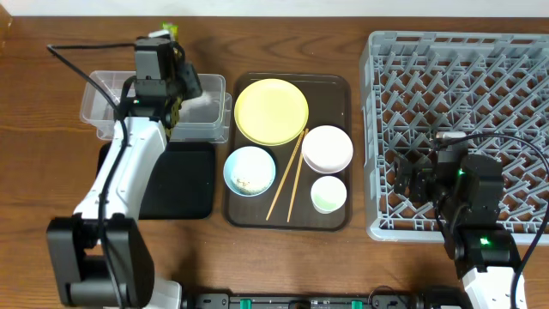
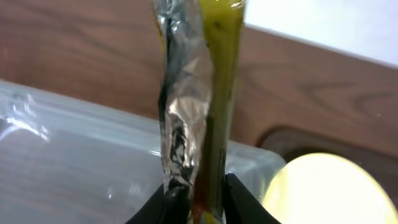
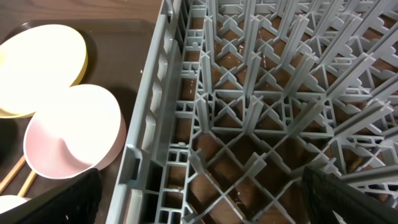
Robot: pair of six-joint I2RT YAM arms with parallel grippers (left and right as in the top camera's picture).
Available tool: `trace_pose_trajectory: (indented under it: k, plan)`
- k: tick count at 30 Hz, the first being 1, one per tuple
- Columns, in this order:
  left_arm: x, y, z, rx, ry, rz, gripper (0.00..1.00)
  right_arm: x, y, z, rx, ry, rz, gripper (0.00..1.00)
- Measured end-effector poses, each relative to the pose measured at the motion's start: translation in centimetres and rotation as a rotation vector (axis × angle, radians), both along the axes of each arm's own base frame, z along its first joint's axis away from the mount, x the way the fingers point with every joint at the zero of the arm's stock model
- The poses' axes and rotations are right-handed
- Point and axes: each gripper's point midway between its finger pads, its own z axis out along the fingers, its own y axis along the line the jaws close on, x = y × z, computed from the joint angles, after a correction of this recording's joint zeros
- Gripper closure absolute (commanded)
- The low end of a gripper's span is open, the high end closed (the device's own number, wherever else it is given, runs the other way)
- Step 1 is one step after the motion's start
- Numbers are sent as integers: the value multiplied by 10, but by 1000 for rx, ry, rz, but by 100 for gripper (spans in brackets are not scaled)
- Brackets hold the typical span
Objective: Sort waste into correct bins and load items into the dishwasher rack
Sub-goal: 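Carry the wrapper left and drop it into the clear bin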
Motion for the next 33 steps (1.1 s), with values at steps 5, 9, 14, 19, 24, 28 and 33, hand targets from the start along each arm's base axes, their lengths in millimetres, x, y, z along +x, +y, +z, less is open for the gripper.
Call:
trace_pose_trajectory:
  k: [5,9,14,19,24,28,33]
  plan:
    - [-3,0,-30,1,85,-1,70,0,0,0,0,0,0,1]
    - [-4,0,-33,1,93,0,67,0,0,0,0,0,0,1]
    - [-10,0,-38,-38,125,42,67,0,0,0,0,0,0,1]
    - [-21,0,-47,-117,179,132,67,0,0,0,0,1,0,1]
    - [-24,0,-49,-153,193,175,64,0,0,0,0,1,0,1]
    - [-24,0,-49,-163,191,185,51,0,0,0,0,1,0,1]
    - [-25,-4,-32,-158,159,152,40,0,0,0,0,1,0,1]
